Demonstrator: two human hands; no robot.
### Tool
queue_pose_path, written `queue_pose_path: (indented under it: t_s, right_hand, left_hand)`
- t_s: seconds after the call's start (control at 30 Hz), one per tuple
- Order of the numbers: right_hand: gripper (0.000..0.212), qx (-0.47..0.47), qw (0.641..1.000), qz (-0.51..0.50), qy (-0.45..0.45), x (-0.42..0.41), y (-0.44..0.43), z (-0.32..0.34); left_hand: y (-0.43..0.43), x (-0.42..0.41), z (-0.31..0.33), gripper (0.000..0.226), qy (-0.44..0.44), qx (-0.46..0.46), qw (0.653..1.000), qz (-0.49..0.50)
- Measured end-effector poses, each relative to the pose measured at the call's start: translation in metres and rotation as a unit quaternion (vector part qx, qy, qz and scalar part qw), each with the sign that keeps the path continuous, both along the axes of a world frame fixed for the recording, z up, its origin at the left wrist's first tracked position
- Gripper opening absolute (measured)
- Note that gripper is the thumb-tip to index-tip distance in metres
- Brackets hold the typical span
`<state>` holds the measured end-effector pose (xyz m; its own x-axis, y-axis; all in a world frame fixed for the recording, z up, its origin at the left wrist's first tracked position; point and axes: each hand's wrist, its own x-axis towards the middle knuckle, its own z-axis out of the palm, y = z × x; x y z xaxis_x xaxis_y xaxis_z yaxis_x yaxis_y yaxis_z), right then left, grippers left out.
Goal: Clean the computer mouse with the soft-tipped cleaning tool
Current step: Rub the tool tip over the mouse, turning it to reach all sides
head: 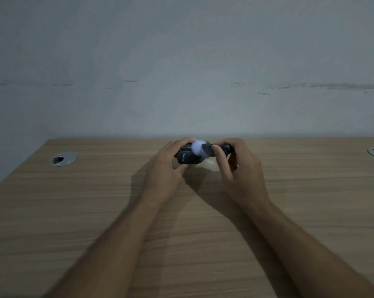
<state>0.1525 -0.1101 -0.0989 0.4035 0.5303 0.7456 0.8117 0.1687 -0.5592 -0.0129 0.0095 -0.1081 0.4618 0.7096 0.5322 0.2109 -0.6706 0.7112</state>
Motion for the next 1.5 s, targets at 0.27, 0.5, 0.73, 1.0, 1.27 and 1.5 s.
queue_pose_path:
  t_s: [0.27,0.5,0.73,1.0,1.27,1.5]
  right_hand:
    - [0.023,0.006,1.0,0.017,-0.023,-0.002,0.006,-0.002]
    - [0.016,0.03,0.999,0.014,-0.011,-0.002,0.004,0.004]
    - [0.018,0.006,0.999,0.0,-0.032,0.0,0.008,0.0]
    - [0.019,0.043,0.998,0.009,-0.045,-0.005,0.0,0.007]
    - [0.021,-0.037,0.989,0.056,-0.135,-0.013,0.002,0.001]
    - [0.024,-0.029,0.996,0.034,-0.078,-0.015,0.003,0.002]
  left_hand:
    - [0.004,-0.001,0.0,0.082,-0.002,0.03,1.0,0.006]
    - [0.006,0.002,-0.001,0.074,0.0,-0.014,1.0,0.026]
    - [0.001,0.002,0.003,0.057,0.023,-0.003,1.0,0.018]
    - [0.002,0.013,-0.001,0.064,0.028,-0.014,0.999,0.04]
    - [0.009,0.009,-0.002,0.076,0.009,-0.012,0.999,0.049]
    - [0.003,0.006,0.004,0.064,-0.03,-0.04,0.998,0.035]
